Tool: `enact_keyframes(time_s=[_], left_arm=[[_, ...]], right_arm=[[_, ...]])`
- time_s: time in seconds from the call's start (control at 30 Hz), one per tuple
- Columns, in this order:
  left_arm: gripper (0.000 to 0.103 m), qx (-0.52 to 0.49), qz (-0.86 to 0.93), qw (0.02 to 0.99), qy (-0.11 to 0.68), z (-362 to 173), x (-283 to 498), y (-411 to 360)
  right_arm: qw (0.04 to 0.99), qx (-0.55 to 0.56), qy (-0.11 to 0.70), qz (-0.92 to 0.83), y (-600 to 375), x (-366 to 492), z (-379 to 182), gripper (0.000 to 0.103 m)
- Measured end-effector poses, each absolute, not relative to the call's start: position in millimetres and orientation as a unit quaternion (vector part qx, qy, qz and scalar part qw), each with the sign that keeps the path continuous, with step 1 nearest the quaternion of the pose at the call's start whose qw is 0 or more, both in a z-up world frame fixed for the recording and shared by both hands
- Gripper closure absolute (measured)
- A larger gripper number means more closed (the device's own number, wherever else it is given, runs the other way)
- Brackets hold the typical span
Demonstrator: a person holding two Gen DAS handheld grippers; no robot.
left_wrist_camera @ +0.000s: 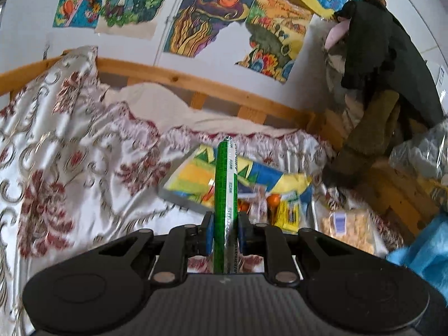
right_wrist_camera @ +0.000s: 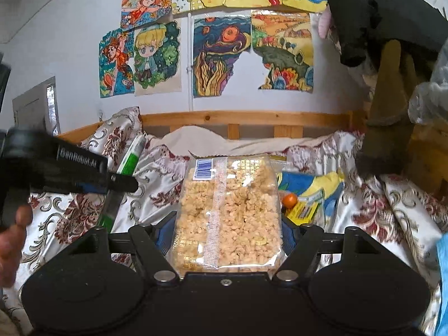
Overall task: Organize snacks
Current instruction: 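Carry green packet and rice-cake bag over the dinosaur tray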
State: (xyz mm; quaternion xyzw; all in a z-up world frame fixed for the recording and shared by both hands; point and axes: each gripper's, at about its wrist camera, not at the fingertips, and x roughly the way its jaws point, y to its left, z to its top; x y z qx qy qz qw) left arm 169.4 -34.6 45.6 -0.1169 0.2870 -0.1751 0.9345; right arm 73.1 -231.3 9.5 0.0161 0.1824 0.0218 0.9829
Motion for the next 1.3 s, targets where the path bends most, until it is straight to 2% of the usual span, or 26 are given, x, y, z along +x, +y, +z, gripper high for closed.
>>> enact_keyframes(time_s=[0.27, 0.57, 1.03, 1.17, 1.3], left_arm=[[0.085, -0.108, -0.183, 0.935, 0.283, 53.7, 218.1, -75.0], [0.085, -0.08, -0.206, 0.925, 0.309, 20.7, 292.3, -134.8], [0.085, -0.093, -0.194, 0.895, 0.391, -28.1, 398.4, -183.2], [0.085, -0.118, -0.195, 0.88, 0.417, -43.2, 414.6, -193.6], [0.085, -0.096, -0.19, 0.88, 0.424, -54.4, 422.8, -203.4]], right_arm=[[0.987, 0.013, 0.16, -0.001, -257.9, 109.7, -0.9, 0.03], [0.988, -0.029, 0.133, -0.07, -292.6, 178.2, -12.8, 0.03], [0.972, 0.013, 0.214, -0.092, -349.8, 271.4, -55.9, 0.03], [0.969, 0.021, 0.231, -0.086, -357.1, 285.0, -64.2, 0.03], [0.967, 0.018, 0.243, -0.076, -357.7, 295.6, -71.7, 0.03]])
